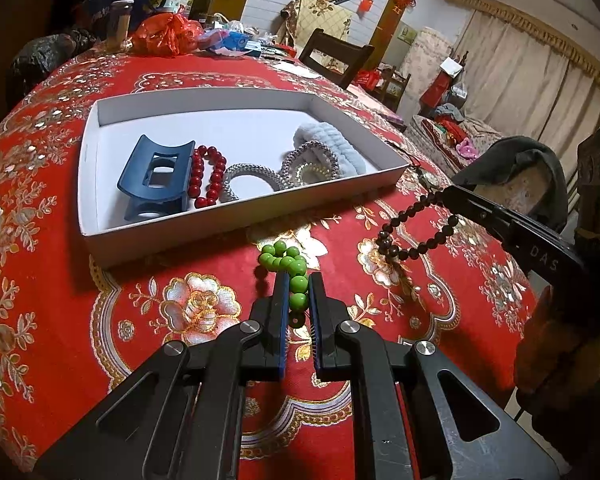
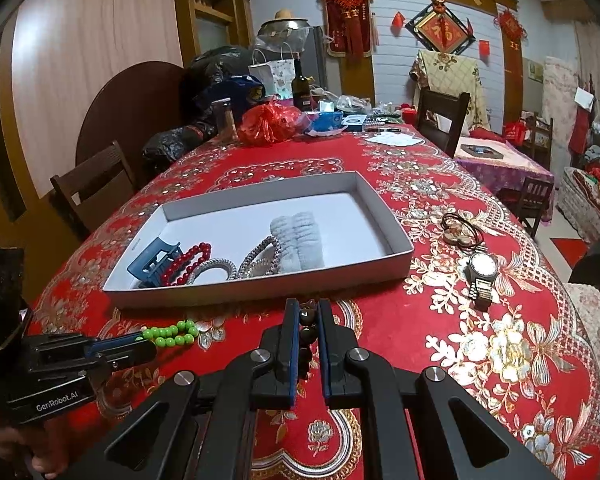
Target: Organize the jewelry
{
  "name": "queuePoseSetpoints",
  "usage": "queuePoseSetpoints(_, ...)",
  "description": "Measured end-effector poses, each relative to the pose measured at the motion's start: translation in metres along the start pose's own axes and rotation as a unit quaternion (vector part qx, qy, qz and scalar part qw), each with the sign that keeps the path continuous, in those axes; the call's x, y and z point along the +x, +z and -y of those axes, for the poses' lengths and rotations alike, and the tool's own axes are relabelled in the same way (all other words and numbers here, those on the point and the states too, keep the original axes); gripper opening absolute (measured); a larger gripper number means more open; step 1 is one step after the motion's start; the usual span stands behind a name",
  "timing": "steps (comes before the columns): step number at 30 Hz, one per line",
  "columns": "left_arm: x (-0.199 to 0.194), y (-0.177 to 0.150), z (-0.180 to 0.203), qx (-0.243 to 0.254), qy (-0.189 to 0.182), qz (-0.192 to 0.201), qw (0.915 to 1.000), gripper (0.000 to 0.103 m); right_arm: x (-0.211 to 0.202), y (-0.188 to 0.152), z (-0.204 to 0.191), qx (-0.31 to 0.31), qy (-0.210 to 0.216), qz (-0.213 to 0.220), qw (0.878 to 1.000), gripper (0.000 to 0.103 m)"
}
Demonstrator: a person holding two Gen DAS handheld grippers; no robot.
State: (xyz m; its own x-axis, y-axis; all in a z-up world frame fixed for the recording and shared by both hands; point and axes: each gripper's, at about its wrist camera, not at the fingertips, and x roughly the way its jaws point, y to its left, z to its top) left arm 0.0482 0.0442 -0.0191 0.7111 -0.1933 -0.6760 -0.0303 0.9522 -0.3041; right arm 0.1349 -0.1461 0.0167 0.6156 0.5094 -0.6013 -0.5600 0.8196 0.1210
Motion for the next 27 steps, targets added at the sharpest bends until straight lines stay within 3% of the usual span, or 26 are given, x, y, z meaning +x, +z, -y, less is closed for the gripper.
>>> queuePoseSetpoints(13, -0.014, 0.012, 0.01, 0.01, -0.017, 0.035, 0.9992, 0.008, 0.0, 0.017, 0.003, 0.004, 0.014, 0.017, 1.0, 0.008)
queuePoseSetpoints(20, -0.018, 0.042, 0.018, 0.0, -0.031, 0.042, 0.9987, 0.008, -0.001, 0.039, 0.0, -0.01, 0.023, 0.032, 0.999, 0.008)
queuePoseSetpoints(27, -0.019, 0.086, 0.028, 0.01, -0.018, 0.05, 0.9985, 0.008, 0.001, 0.065, -0.007, -0.018, 0.04, 0.037, 0.998, 0.008)
